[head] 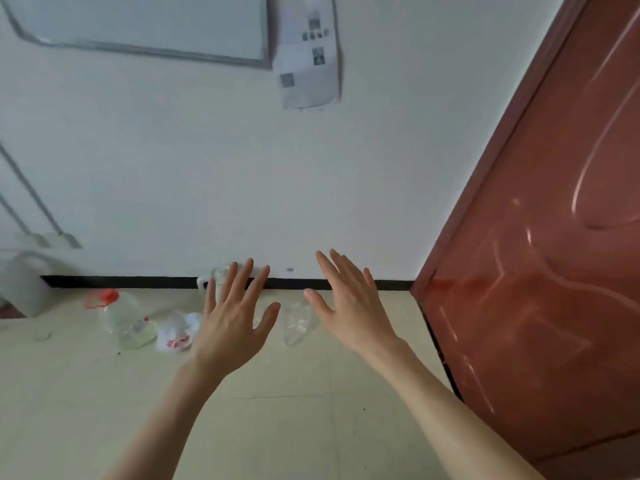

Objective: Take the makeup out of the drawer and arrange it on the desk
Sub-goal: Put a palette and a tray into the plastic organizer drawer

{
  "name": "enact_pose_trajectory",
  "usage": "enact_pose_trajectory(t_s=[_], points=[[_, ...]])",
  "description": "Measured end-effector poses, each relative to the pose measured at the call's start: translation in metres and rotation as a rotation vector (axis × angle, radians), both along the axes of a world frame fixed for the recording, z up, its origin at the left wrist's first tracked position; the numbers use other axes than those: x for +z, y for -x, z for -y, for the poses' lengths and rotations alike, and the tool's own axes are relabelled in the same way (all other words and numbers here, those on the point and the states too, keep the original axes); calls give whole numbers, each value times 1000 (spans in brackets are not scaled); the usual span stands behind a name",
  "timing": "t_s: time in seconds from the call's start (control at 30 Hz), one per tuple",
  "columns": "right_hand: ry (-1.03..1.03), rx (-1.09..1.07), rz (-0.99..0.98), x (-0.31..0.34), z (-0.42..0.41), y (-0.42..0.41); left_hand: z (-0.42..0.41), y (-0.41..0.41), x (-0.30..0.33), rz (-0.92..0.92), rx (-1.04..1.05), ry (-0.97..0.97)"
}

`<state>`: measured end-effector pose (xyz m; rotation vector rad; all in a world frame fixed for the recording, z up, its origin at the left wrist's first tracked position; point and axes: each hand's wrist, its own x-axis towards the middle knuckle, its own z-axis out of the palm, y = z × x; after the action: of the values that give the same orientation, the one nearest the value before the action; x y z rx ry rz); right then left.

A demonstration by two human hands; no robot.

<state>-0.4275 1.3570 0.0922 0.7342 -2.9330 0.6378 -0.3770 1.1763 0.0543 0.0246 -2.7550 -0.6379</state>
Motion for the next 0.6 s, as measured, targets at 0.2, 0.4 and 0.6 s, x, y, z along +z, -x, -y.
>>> enact_pose_trajectory(t_s=[0.2, 0.4, 0.6], points=[[-15, 304, 3, -12, 158, 28, 141, -40, -1, 4, 368, 27], [-3, 634, 10, -18, 302, 34, 237, -89, -11, 64, 704, -11], [-27, 908, -38, -19, 436, 39, 318, -115, -13, 99, 1009, 26]])
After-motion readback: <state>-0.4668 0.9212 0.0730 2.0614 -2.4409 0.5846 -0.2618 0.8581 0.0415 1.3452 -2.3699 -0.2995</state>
